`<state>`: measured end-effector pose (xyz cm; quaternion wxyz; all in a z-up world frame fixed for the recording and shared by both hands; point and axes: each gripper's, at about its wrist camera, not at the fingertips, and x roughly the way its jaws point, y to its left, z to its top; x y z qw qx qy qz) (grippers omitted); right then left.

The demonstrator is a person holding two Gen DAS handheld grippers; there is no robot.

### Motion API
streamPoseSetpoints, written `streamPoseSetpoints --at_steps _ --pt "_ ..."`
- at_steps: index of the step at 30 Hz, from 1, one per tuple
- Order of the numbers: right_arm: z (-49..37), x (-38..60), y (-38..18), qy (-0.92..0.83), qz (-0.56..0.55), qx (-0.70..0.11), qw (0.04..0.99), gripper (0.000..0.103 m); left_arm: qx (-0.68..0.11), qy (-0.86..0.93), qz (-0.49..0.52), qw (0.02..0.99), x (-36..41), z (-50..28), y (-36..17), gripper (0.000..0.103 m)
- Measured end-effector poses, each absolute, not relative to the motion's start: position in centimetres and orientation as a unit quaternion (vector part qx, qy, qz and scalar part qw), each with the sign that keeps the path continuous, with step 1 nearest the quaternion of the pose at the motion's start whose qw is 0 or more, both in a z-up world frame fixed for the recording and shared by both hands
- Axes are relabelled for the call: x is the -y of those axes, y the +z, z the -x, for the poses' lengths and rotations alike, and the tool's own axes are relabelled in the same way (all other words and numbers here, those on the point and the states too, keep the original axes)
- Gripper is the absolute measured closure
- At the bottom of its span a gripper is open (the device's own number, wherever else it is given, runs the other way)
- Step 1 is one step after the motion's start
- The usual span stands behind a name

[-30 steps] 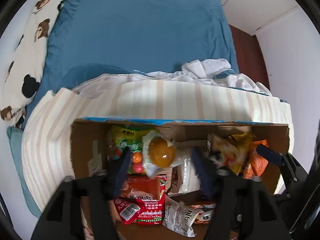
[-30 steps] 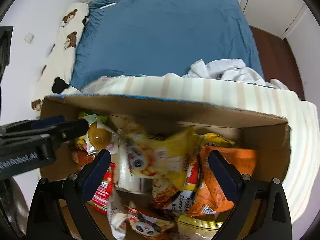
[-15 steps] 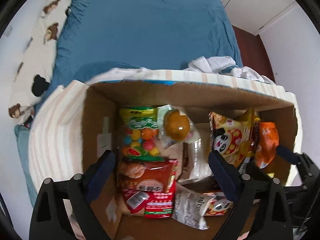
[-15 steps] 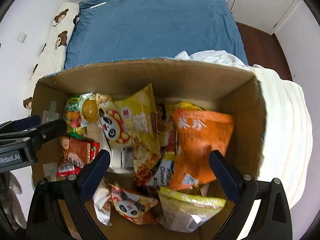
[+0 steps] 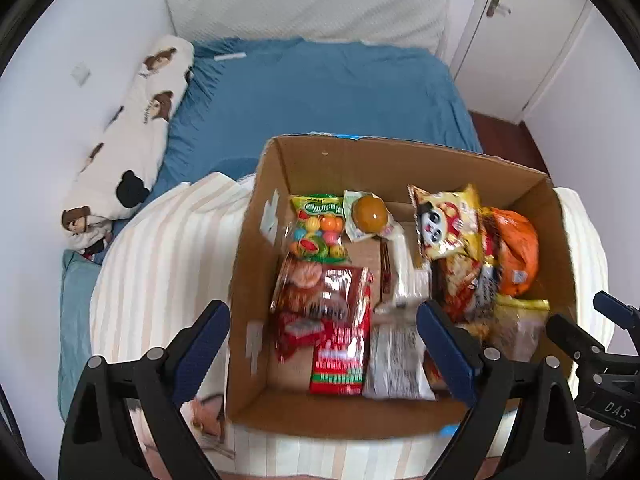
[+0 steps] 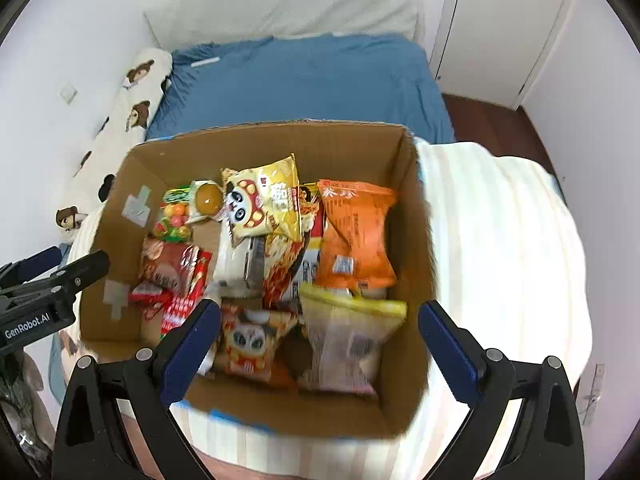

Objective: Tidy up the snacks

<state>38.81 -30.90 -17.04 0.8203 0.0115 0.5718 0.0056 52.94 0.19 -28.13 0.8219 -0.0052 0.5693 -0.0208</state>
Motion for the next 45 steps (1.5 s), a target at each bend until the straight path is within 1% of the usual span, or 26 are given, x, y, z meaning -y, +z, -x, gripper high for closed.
streamPoseSetpoints --at_steps 15,25,30,36,43,45 --pt "-21.3 30.1 -6.7 -0.003 -0.011 -0.450 0.893 0.002 -0.439 -0.021 -0.015 0.898 0.9 -35.7 -18.2 0.007" --pt "-10.3 28.8 -0.5 -0.006 0.009 -0.380 0.925 0.002 -0.368 -0.011 -0.026 0.929 0.6 -26.9 -12.3 0.007" --pt "-7.4 28.2 1.7 -0.001 0.021 -0.358 0.934 0.002 -0.348 -0.008 -0.026 0.937 0.5 -24.3 -10.6 0.007" --pt "-5.1 27.7 3.8 0.009 0.021 -0.338 0.941 0.002 -0.346 -0.010 -0.020 0.938 0.3 -22.2 -10.0 0.007" --pt "-4.4 27.0 4.5 0.017 0.025 -0.325 0.945 0.002 -0.342 -0.004 -0.009 0.940 -0.2 -21.9 -9.8 0.007" --pt "-4.7 27.0 4.3 0.012 0.027 -0.326 0.945 0.000 -0.341 0.000 -0.004 0.940 -0.4 -22.4 -9.9 0.007"
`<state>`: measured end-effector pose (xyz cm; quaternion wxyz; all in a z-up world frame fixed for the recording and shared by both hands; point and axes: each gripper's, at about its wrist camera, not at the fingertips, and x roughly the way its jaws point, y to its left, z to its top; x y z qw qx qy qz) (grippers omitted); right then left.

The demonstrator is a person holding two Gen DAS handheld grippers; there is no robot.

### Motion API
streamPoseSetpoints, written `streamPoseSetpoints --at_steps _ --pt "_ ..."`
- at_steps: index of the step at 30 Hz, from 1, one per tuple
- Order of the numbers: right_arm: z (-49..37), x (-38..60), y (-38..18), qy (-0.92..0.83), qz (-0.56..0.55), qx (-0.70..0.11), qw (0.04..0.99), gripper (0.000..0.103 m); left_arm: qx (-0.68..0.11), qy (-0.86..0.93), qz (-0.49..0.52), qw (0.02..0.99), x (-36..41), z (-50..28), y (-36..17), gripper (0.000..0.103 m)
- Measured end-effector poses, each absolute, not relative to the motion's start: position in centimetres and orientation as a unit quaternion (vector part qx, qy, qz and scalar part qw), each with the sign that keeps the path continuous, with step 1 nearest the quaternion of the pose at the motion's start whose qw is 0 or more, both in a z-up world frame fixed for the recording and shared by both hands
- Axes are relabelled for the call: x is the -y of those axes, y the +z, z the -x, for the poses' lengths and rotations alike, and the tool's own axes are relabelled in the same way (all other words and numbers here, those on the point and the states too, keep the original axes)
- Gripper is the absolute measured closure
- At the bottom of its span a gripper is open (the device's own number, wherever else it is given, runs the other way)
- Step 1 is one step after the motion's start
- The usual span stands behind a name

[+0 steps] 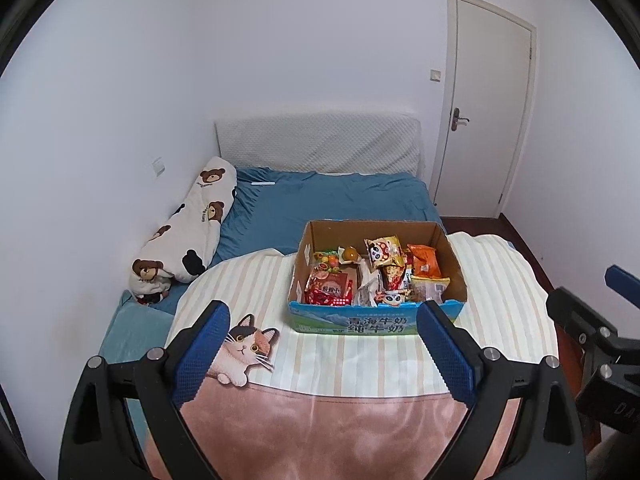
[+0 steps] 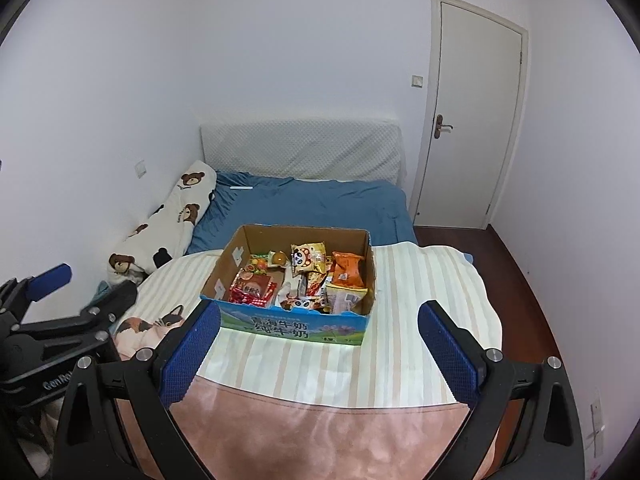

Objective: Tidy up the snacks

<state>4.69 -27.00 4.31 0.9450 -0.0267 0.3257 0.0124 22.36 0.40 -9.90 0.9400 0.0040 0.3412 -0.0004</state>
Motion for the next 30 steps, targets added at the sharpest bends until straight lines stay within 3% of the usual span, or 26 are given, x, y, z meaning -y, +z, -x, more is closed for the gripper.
streamPoseSetpoints --at_steps 2,4,30 --pt "-5.1 27.2 3.8 0.006 0.024 -0.328 0.944 0.000 -0.345 -0.003 0.003 0.939 -0.6 -22.9 -10.2 0.007" --pt "-5.8 27.5 3.4 0.004 0.019 -0.332 0.943 0.000 -0.358 -0.007 0.003 0.934 -0.4 -24.0 -10.8 0.000" --pt "-20.5 31.2 -4.8 -0.047 -0.007 -0.398 0.916 0.000 -0.417 0.007 -0.019 0.909 2.0 -36.1 -17.5 0.000"
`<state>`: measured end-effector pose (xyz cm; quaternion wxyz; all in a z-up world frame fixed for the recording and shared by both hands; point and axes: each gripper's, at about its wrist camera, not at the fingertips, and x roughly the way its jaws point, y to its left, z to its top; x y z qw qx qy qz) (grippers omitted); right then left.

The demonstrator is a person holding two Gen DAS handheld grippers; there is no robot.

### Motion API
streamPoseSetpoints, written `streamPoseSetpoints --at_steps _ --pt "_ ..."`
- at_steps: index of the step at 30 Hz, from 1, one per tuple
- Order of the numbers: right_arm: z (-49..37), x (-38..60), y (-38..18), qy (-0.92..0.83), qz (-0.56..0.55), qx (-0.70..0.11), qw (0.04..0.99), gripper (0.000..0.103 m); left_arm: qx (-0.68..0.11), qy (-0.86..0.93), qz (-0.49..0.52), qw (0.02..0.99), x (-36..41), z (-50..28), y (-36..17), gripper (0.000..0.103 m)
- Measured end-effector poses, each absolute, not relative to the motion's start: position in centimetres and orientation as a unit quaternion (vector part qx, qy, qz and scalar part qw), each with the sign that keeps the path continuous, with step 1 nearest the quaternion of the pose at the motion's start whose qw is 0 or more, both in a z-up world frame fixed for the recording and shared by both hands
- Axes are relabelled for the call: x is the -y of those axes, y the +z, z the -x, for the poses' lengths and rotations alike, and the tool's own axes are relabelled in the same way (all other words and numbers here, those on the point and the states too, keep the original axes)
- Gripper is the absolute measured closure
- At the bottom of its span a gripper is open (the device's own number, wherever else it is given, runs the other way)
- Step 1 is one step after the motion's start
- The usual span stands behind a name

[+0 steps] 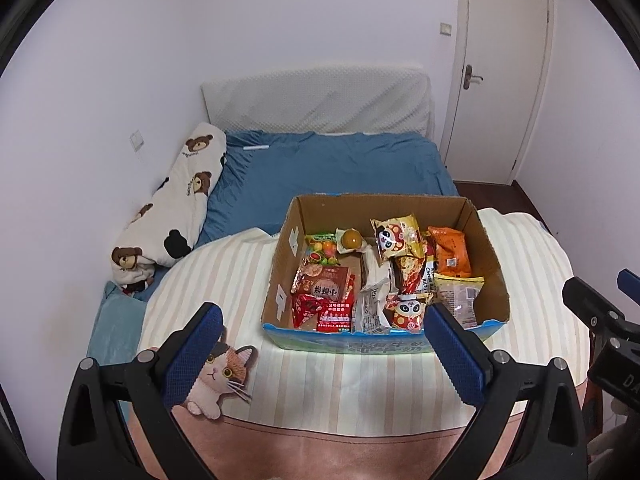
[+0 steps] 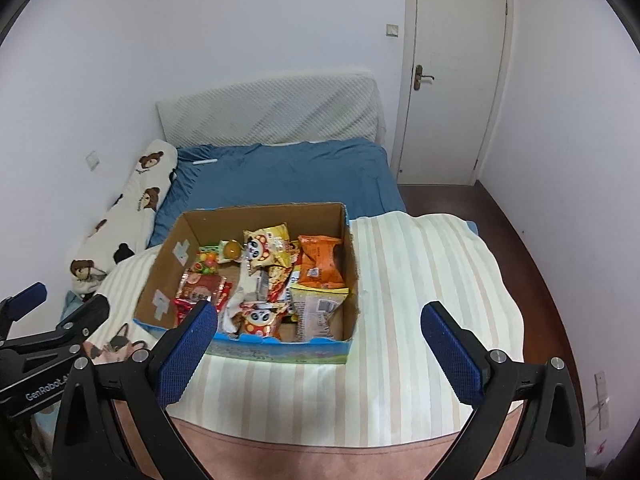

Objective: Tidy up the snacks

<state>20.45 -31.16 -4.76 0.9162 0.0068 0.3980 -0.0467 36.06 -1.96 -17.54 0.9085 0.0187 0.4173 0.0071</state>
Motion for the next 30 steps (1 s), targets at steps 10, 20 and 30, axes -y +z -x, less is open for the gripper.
streamPoseSetpoints --at_steps 10,20,30 --pt "-22.2 31.4 -6.9 -0.054 -0.006 -0.419 0.907 0.000 -0.444 0.005 -0.016 0.896 2.1 -38.0 -19.3 0.000" --pt "-21.9 31.3 -7.5 -0.055 -0.012 -0.427 0.903 0.000 -0.445 0.007 -0.020 0.895 2.2 -38.2 -19.6 0.000" --pt "-21.7 31.3 -7.8 -0.056 -0.014 -0.431 0.900 0.000 -0.448 0.006 -0.023 0.894 2.1 -37.8 -20.2 0.000"
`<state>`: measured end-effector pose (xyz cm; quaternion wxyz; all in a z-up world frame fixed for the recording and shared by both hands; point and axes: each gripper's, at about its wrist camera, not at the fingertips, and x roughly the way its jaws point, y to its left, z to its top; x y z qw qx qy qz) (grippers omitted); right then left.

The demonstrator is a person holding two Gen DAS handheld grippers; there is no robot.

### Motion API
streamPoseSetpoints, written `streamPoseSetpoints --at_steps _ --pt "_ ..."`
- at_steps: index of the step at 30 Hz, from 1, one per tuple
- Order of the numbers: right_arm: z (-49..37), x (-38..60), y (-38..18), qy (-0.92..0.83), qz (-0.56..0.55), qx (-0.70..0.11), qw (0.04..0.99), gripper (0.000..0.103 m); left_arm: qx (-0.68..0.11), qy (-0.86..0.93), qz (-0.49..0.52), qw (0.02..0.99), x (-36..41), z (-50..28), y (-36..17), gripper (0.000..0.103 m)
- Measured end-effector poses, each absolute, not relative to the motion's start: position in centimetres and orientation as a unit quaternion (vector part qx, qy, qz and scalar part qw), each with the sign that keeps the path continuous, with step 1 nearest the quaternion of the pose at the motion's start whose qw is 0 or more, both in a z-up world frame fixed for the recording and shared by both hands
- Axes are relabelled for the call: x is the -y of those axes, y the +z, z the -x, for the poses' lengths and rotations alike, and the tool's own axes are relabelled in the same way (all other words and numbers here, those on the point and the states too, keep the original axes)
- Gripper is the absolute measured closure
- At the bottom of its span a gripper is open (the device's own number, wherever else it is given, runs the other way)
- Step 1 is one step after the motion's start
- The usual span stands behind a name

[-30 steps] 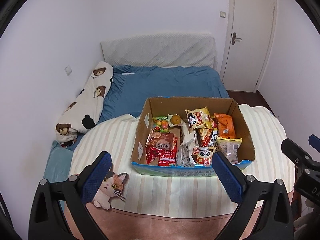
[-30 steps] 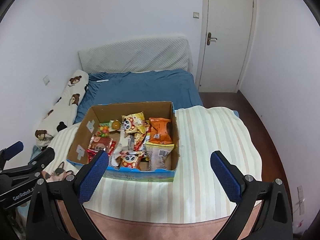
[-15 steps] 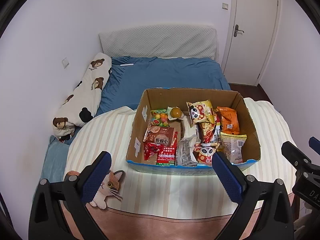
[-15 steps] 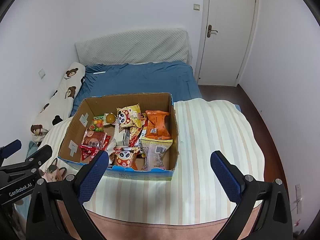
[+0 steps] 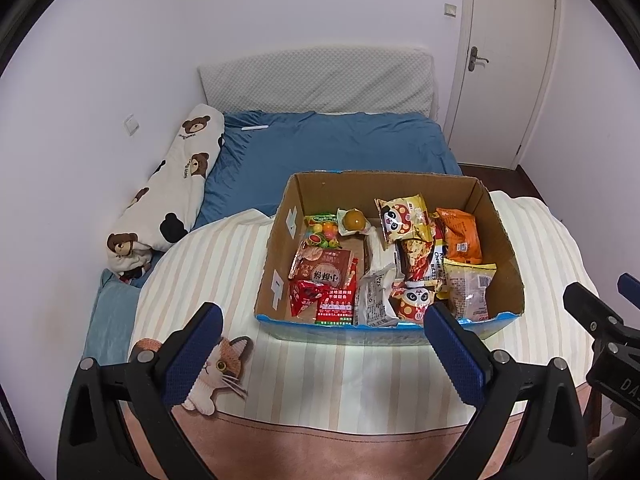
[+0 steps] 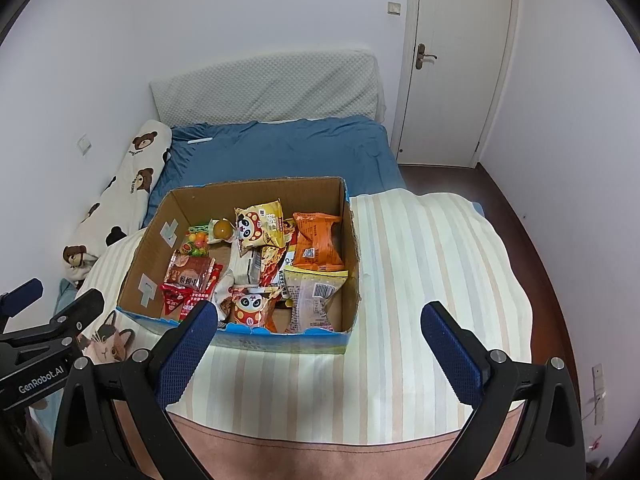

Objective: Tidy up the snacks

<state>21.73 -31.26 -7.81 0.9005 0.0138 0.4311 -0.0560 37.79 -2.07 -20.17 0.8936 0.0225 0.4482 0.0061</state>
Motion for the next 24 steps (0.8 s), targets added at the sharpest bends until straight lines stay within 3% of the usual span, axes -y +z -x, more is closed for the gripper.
streamPoseSetpoints --at_steps 24 --pt "-21.08 31.34 -7.85 -0.052 -0.017 -0.434 0.899 0.000 -0.440 -0.001 -0.040 0.897 2.61 -37.02 -19.56 0.000"
